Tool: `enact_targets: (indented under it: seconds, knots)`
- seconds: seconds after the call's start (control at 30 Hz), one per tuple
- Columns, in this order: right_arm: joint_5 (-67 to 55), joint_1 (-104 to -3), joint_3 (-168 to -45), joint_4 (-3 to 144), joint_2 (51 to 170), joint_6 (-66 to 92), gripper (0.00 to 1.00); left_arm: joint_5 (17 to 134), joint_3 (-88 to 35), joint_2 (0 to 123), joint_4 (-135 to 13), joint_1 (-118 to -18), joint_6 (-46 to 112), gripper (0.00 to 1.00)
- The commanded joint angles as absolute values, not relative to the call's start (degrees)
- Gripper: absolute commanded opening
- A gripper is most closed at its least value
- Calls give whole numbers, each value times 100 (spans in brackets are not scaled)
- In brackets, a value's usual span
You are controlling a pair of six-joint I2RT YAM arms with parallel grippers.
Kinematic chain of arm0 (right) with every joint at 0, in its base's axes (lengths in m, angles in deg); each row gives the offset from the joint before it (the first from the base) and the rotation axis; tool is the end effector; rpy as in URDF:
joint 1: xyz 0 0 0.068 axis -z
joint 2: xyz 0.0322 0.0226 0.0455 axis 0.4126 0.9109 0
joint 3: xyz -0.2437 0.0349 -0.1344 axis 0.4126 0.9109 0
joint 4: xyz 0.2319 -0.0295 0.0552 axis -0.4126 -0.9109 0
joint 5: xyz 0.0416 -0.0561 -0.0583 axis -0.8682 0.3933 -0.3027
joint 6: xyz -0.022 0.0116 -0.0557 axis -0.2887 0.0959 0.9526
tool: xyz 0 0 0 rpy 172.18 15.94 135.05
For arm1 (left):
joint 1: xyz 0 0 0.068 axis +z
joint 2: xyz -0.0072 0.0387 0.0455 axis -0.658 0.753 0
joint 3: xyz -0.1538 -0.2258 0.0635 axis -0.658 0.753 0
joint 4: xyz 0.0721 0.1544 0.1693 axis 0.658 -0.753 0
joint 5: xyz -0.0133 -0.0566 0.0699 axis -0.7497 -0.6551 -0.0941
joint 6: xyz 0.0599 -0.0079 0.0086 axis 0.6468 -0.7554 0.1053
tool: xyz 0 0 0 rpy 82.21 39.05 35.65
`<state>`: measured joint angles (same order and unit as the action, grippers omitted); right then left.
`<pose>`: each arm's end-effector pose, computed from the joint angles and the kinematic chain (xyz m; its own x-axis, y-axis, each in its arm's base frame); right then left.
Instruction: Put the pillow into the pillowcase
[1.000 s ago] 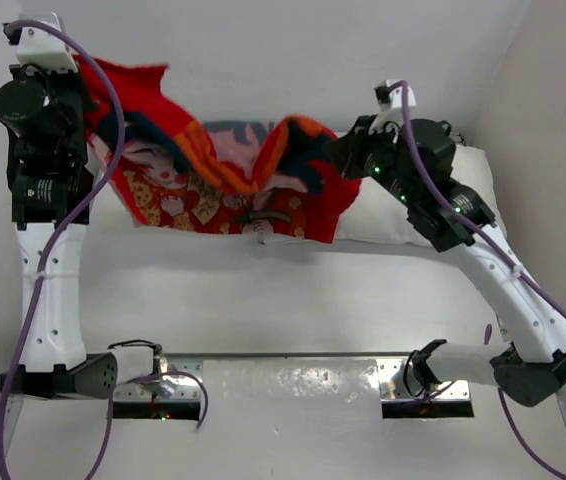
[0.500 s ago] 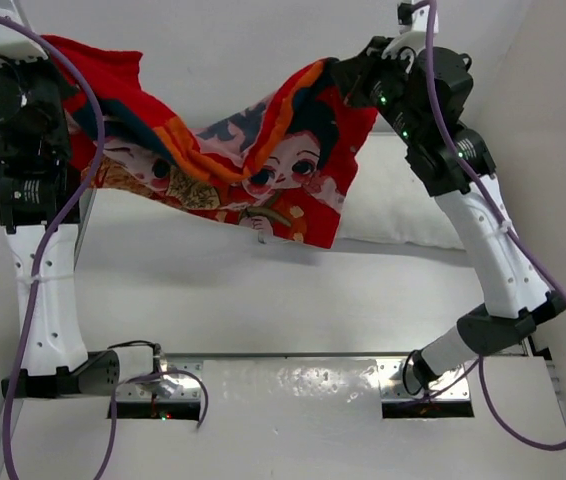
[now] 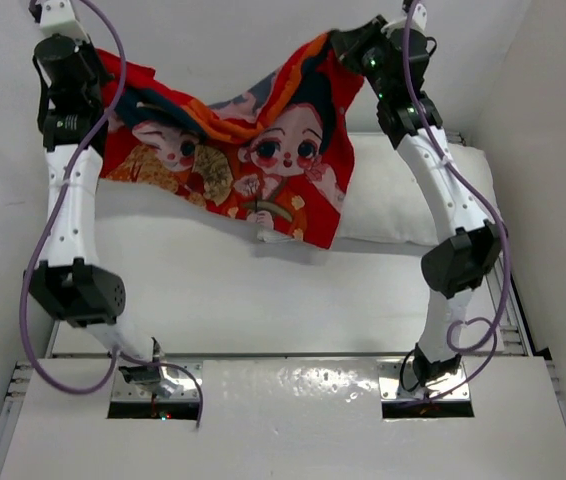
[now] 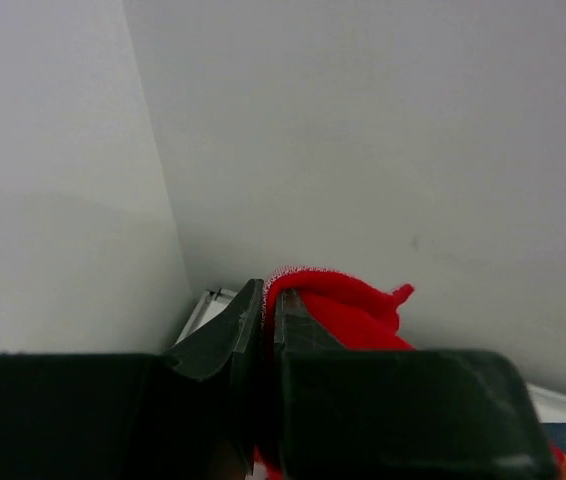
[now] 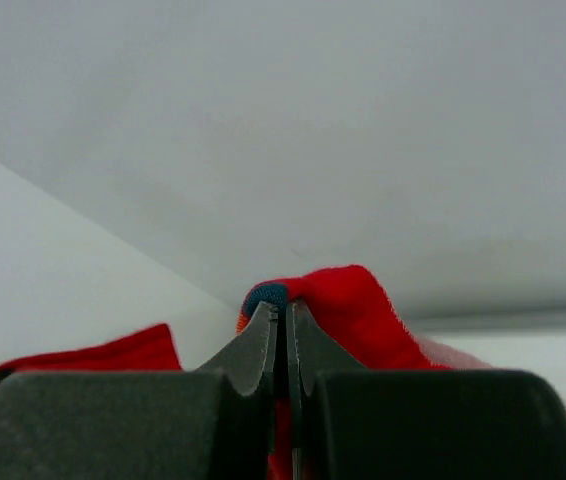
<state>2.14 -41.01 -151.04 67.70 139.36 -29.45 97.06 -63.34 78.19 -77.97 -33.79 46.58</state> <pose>0.4199 0.1253 0.4833 -0.1365 0.7495 -0.6478 -0.2720 0.6004 0.7520 0.3364 0.0539 0.5142 0.0333 0.0358 -0.9988 -0.3511 0.9361 0.0219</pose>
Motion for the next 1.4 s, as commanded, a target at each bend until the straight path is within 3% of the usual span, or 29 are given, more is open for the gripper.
enact_targets:
  seconds: [0.0, 0.1, 0.33, 0.47, 0.63, 0.77, 0.8, 0.83, 0.87, 0.93, 0.97, 1.0, 1.07, 1.1, 1.13, 1.17, 1.2, 1.23, 1.3, 1.33, 1.37]
  knots:
    - [681, -4168, -16144, 8415, 14281, -3254, 0, 9825, -7374, 8263, -7289, -3149, 4228, 0]
    - [1016, -4186, -16900, 8826, 14712, -3114, 0, 9782, -9128, 9063, -7316, -2964, 3825, 0]
    - [748, -4352, -15964, 9434, 13626, -2244, 0, 8992, -9100, 8986, -6269, -2568, 3726, 0]
    - [-150, -4932, -13931, 9242, 12606, -1322, 0, 7404, -8083, 8451, -7050, -2252, 4156, 0]
    - [-695, -6083, -11334, 8042, 11377, -328, 0, 5531, -5763, 7643, -7693, -1374, 4438, 1]
    - [-1039, -7092, -10153, 6607, 11005, 497, 1, 4974, -4558, 6965, -8220, -348, 4974, 15]
    - [-1022, -7243, -10092, 6039, 10979, 630, 26, 5000, -4007, 6642, -8204, -161, 5018, 36]
    - [-952, -7349, -10074, 5781, 10900, 701, 44, 5035, -3741, 6499, -8134, -3, 5114, 51]
    - [-621, -7498, -10039, 5578, 10838, 763, 51, 5131, -3538, 6324, -8099, 216, 5246, 75]
    - [-276, -7561, -9820, 5426, 10524, 772, 71, 5255, -3299, 6033, -8150, 262, 5685, 87]
    - [12, -7526, -9697, 5523, 10356, 763, 98, 5220, -3342, 5997, -8221, 245, 5904, 98]
    - [146, -7474, -9434, 5889, 10206, 737, 99, 5177, -3551, 5988, -8317, 184, 5976, 99]
    - [418, -7237, -9257, 6217, 9882, 509, 99, 5063, -3737, 5988, -8598, -166, 6160, 99]
    - [481, -7105, -9239, 6305, 9854, 430, 99, 4966, -3782, 5962, -8695, -351, 6440, 94]
    - [481, -6791, -9334, 6236, 9871, 247, 77, 4913, -3834, 5945, -8948, -805, 6608, 81]
    - [464, -6657, -9431, 5957, 10001, 158, 41, 4973, -3826, 5918, -9081, -1097, 6966, 34]
    - [498, -6482, -9675, 5780, 10098, 61, 15, 5087, -3791, 5857, -9370, -1422, 7126, 16]
    - [551, -6184, -9782, 5604, 10195, -166, 0, 5384, -3669, 5839, -9503, -2121, 7224, 0]
    - [796, -5866, -9976, 5235, 10442, -413, 2, 5623, -3519, 5882, -9967, -2828, 7365, 0]
    - [867, -5534, -10020, 5147, 10503, -745, 38, 5833, -3457, 5944, -10162, -3588, 7356, 18]
    - [859, -5374, -10012, 5050, 10556, -879, 59, 5931, -3387, 6101, -10320, -3970, 7322, 24]
